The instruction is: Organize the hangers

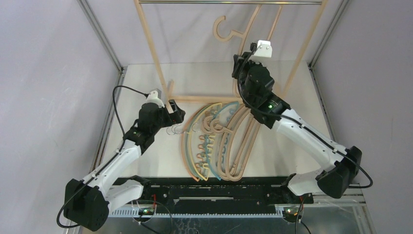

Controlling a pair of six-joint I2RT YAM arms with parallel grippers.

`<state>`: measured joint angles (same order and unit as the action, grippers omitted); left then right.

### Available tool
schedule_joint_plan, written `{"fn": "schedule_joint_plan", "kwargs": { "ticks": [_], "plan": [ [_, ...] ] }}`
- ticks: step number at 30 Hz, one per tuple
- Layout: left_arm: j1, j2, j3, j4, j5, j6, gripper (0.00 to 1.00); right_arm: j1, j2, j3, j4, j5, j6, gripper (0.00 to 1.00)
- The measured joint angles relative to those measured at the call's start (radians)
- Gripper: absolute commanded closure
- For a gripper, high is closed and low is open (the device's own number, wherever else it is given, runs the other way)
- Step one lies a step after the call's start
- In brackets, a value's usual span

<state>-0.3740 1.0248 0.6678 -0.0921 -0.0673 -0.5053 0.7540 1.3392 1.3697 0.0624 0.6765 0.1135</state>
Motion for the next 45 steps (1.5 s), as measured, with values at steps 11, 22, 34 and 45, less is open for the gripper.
{"fn": "schedule_joint_plan", "kwargs": {
  "ticks": [11,22,34,45],
  "plan": [
    [0.000,-0.032,0.000,-0.011,0.000,-0.001,0.00,-0.020,0.121,0.093,0.130,0.079,-0.042,1.00],
    [0.000,-0.057,0.000,-0.031,0.000,-0.001,0.00,-0.036,0.185,0.172,0.170,0.140,-0.072,1.00],
    [0.000,-0.084,0.000,-0.042,0.000,-0.001,0.00,-0.065,0.245,0.240,0.180,0.187,-0.137,1.00],
    [0.000,-0.085,0.000,-0.047,-0.001,0.000,0.01,-0.138,0.249,0.240,0.134,0.191,-0.117,1.00]
  ]
}}
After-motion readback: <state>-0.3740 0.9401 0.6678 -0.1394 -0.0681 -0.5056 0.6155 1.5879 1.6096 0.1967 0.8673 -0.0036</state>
